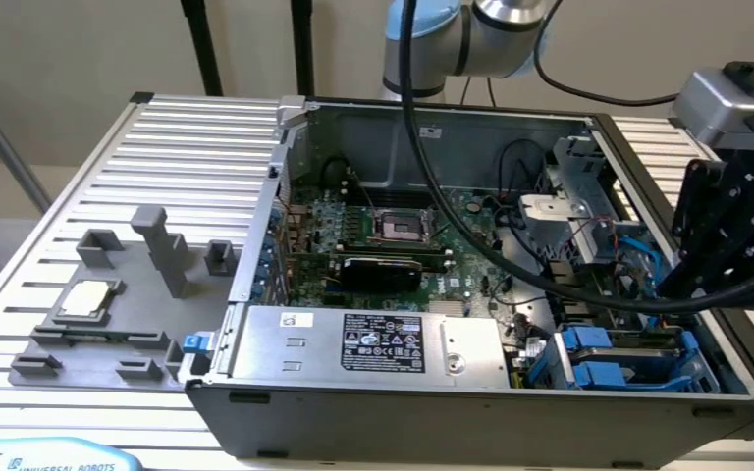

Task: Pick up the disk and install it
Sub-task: 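Insert the first disk wire, then insert the second disk wire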

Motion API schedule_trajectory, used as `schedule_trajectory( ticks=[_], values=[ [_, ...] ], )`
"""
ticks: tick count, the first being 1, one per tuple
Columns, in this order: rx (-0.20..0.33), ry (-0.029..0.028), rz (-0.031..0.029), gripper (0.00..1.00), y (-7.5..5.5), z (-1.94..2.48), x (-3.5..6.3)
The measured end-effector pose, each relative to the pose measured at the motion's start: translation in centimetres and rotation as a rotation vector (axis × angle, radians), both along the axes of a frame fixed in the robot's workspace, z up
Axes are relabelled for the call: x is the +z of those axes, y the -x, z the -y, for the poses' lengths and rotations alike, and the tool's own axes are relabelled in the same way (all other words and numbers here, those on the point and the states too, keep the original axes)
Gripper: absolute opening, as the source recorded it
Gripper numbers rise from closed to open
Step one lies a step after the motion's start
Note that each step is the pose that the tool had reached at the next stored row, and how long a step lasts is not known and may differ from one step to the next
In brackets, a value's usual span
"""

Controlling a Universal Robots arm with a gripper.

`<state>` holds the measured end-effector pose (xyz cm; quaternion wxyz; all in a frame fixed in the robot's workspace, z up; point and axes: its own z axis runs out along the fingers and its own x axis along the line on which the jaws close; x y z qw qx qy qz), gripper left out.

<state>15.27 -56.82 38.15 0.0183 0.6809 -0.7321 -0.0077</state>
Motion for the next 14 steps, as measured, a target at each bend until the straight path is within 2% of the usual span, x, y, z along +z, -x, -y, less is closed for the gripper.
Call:
schedule_trajectory(
  ticks=[8,11,12,14],
  values=[
    [0.000,-0.0001,0.0001,0.24,1.2,-0.06,-0.02],
    [0.000,-0.0001,0.0007,0.24,1.4,-0.34,-0.23],
    [0.000,0.0006,0.0008,0.24,1.4,-0.45,-0.31],
    [0.000,0.0056,0.0009,0.24,1.4,-0.60,-0.49]
  ],
)
